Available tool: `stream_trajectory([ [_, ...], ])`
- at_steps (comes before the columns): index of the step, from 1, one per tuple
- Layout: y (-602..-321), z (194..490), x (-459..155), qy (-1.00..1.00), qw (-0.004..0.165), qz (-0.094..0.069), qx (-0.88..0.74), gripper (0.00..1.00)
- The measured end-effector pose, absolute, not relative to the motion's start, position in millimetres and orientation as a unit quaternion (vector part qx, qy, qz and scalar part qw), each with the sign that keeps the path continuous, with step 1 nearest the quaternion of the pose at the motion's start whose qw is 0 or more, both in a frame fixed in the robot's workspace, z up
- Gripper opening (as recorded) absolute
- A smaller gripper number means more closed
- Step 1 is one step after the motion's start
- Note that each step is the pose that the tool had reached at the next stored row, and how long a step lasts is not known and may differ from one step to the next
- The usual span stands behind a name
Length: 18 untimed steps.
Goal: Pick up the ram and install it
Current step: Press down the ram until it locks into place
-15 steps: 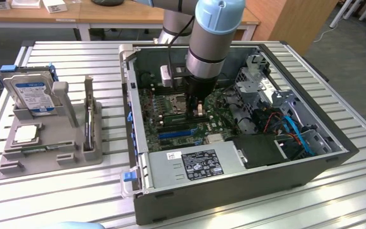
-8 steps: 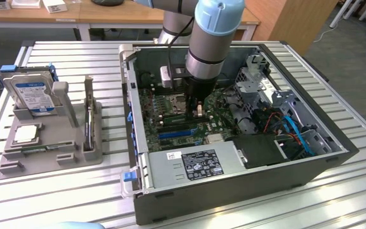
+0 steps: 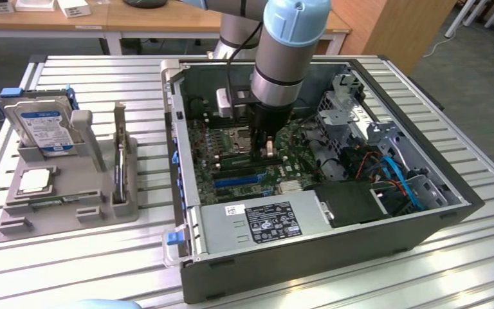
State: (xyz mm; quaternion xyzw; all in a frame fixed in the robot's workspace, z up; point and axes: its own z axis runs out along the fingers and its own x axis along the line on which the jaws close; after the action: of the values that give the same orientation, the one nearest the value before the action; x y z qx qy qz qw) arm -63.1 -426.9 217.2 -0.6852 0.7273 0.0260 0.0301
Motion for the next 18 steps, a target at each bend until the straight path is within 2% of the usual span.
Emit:
stream_trajectory([
  [18,-427.0,215.1,-63.0,0.727,0.03,0.026,-0.685,0.14],
])
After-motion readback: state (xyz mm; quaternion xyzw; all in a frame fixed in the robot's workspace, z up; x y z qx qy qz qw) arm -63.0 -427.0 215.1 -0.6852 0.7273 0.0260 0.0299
